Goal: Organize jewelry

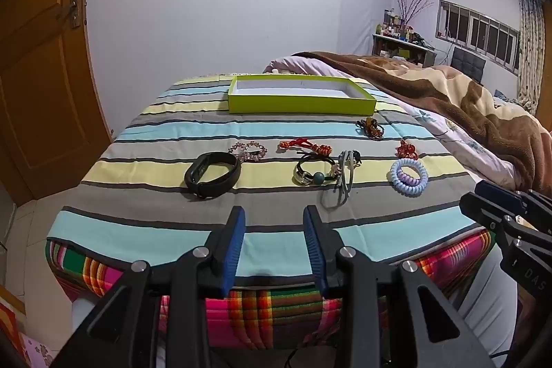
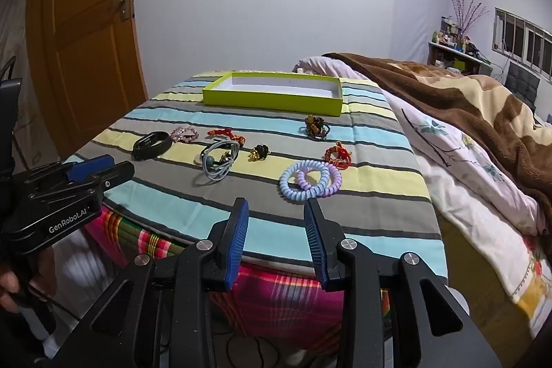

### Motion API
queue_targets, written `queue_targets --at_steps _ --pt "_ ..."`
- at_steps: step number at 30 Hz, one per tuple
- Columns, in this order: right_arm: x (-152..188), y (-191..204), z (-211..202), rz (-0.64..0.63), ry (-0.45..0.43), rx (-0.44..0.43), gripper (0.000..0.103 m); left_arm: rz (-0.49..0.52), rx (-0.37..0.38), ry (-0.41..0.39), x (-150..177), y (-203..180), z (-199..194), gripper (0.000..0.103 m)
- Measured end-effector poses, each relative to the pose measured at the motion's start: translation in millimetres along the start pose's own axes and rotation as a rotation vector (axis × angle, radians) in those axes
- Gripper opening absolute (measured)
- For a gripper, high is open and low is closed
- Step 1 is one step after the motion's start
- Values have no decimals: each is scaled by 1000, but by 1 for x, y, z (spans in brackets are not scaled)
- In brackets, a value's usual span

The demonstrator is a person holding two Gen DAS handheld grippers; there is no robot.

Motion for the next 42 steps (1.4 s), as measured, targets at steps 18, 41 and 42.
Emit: queue_targets --at_steps 18,41,42 --pt "0 1 -2 -9 -7 7 34 -21 9 -7 -4 4 -10 36" --pt "-2 2 -2 -10 -6 7 34 -23 4 -27 -4 3 -14 36" --pt "-2 2 -1 -10 -7 7 34 -23 4 -27 -4 3 -14 36"
Point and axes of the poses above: each gripper's, at about its wrist camera, not at the fingertips, and z roughly the way its jaws point, y to its left, x to its underside, the point moved 2 cm from there along z, roughly the way its jaws point, and after that the axes turned 7 degrees about -x, right-handed, at the moved point
